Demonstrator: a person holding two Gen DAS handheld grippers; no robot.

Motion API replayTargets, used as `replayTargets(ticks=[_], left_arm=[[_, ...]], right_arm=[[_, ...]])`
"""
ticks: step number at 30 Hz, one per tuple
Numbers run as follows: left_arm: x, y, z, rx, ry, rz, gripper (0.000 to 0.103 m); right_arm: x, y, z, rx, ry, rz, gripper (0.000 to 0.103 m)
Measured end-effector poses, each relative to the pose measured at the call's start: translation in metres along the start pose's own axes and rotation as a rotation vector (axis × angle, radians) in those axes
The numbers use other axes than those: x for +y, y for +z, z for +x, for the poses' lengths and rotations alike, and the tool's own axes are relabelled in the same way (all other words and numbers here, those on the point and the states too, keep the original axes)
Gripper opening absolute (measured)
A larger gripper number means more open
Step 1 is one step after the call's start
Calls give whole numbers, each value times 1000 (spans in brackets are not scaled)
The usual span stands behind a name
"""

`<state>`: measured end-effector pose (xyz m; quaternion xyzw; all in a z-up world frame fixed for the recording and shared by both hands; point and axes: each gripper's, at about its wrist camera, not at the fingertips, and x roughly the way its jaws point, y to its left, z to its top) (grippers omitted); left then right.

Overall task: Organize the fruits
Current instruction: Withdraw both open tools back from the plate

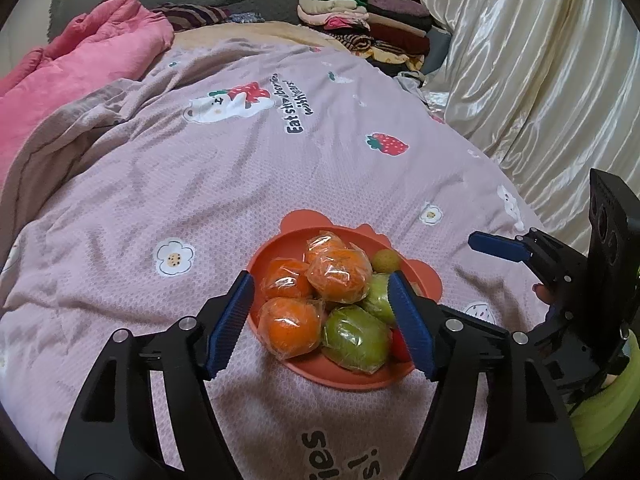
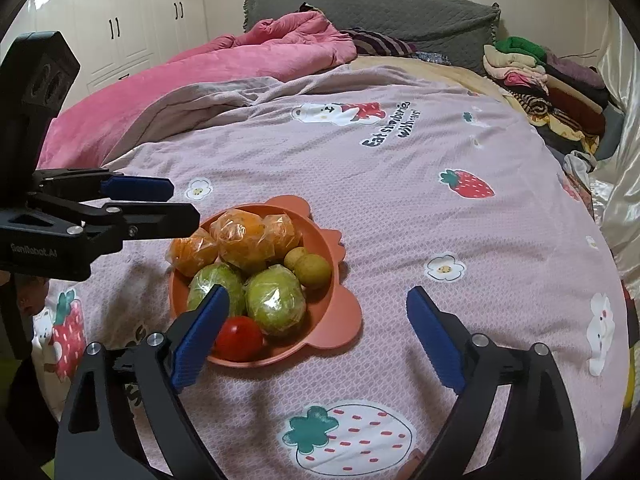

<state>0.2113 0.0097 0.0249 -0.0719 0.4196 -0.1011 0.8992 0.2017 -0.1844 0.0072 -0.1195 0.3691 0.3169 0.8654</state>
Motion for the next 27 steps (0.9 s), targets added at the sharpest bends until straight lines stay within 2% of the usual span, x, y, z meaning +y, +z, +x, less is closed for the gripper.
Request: replayTargets(ticks=[5,27], left_arm=[[0,-1,-6,-13,1,-3,70],[2,-6,-37,-68,29,-34,92]], right_arm=[[2,-1,-4,-4,-7,3,94],[17,-3,-27,-26,-28,6,98]])
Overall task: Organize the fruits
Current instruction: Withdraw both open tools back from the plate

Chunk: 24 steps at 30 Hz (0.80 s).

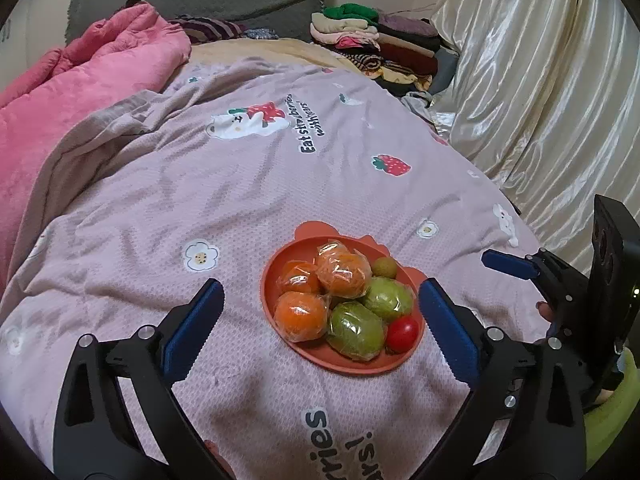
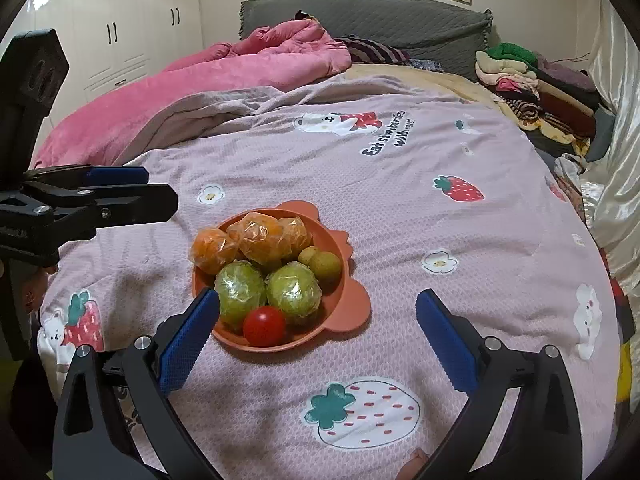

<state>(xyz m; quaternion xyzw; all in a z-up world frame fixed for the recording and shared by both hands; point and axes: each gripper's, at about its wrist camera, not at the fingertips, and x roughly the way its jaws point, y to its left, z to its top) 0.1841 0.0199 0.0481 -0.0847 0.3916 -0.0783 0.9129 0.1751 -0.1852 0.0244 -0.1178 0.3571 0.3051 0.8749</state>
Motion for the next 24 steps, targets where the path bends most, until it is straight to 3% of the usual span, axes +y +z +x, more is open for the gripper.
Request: replayTargets(ticks=[24], left_arm=[[-16,-18,-36,-30,63,12,93]], right_arm=[[7,-15,-42,-34,-20,34,98]])
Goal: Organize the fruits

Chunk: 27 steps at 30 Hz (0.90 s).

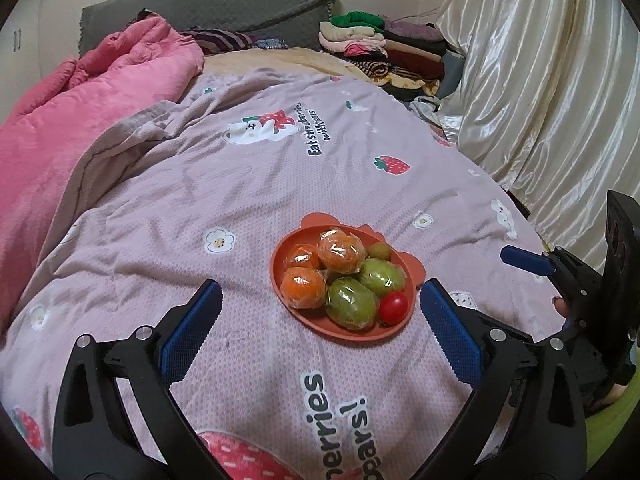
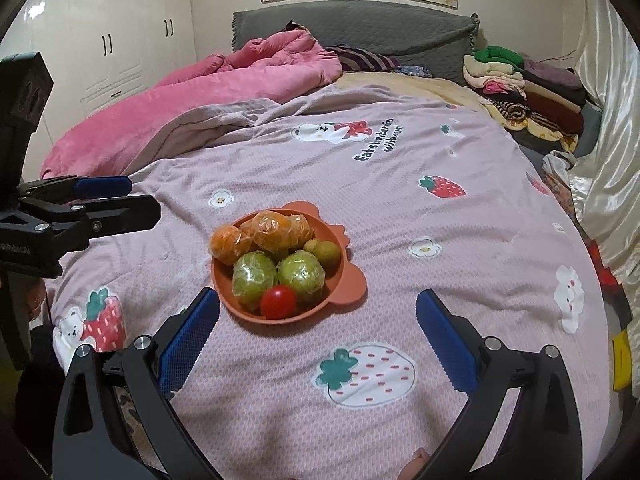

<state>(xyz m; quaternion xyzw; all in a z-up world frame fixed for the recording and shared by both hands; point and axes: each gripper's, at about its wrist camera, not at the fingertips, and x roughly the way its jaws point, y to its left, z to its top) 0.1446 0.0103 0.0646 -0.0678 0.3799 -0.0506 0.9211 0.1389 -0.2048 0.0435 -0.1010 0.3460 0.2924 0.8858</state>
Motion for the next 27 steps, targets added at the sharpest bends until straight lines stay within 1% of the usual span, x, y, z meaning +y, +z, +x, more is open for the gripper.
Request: replayTargets(ticks=[8,16,27], left_arm=[[-8,-11,-10,-3,15,0,93],[-12,-28,-15,7,35,0,93],[-11,-46,-16,21,58,-19,93]], right_arm=[[7,-9,-17,-14,3,1,98],[14,-17,-24,-7,5,1,98],[12,-31,-34,-1,6,26,98]])
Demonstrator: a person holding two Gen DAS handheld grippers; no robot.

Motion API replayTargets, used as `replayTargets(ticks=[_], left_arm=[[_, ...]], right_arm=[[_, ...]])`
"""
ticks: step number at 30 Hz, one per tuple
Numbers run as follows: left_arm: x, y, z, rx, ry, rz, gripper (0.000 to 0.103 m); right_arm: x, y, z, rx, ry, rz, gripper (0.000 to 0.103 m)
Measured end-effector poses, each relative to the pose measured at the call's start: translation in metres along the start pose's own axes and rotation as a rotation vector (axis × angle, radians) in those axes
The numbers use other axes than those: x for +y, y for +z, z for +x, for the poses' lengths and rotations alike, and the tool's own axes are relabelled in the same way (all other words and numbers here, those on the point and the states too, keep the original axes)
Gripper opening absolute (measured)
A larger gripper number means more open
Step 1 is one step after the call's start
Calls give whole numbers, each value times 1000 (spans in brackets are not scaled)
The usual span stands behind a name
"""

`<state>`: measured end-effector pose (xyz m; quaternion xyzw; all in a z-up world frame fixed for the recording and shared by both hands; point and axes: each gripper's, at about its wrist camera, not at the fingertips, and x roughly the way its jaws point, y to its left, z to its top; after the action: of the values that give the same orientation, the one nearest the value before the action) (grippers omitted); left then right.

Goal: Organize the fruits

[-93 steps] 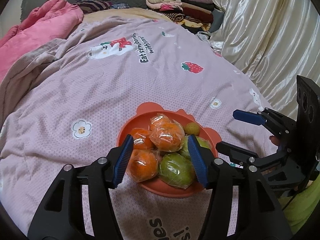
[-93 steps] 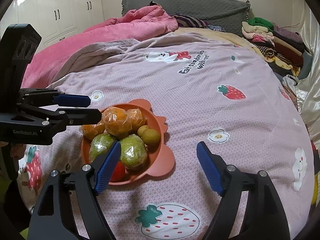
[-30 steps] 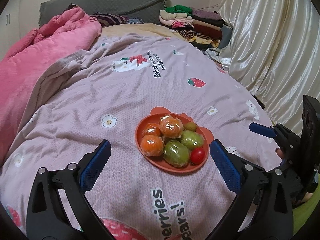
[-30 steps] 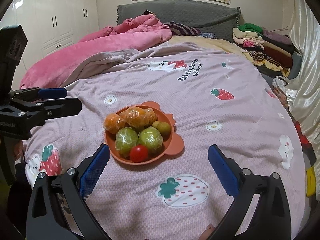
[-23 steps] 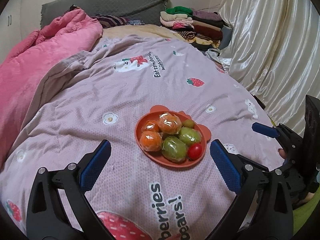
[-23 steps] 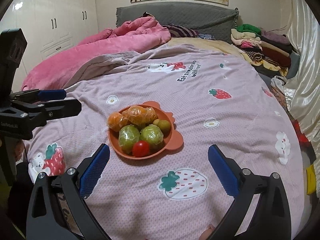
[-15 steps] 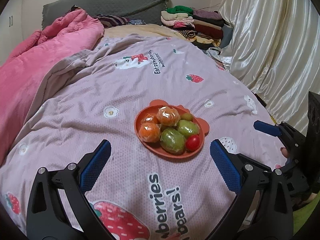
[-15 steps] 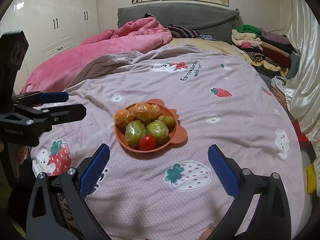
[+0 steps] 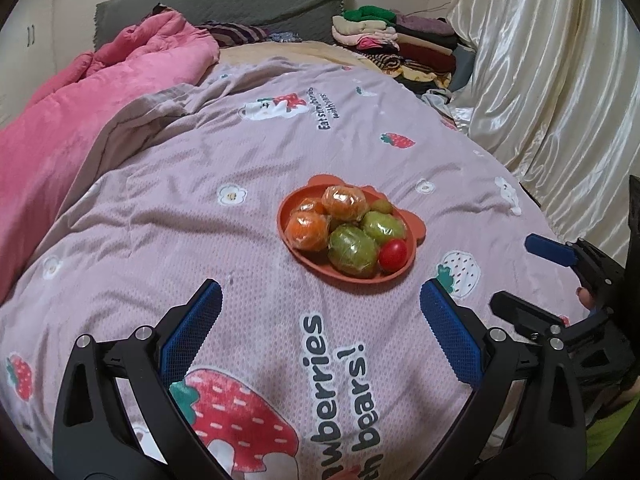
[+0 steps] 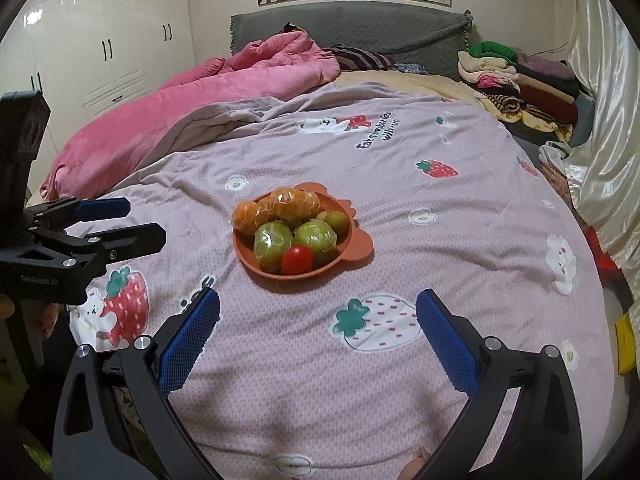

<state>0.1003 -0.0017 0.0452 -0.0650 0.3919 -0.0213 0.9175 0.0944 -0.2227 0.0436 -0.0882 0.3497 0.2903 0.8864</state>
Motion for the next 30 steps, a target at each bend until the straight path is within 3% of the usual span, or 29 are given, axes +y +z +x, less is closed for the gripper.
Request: replayTargets(ticks=[14,30], left_arm=[[0,-34,6,14,54,-20,93],[1,-46,8,21,70,-27,93]], right_arm=[[3,-26,-1,5,8,22,98],[9,-45,11,40,26,49,98]])
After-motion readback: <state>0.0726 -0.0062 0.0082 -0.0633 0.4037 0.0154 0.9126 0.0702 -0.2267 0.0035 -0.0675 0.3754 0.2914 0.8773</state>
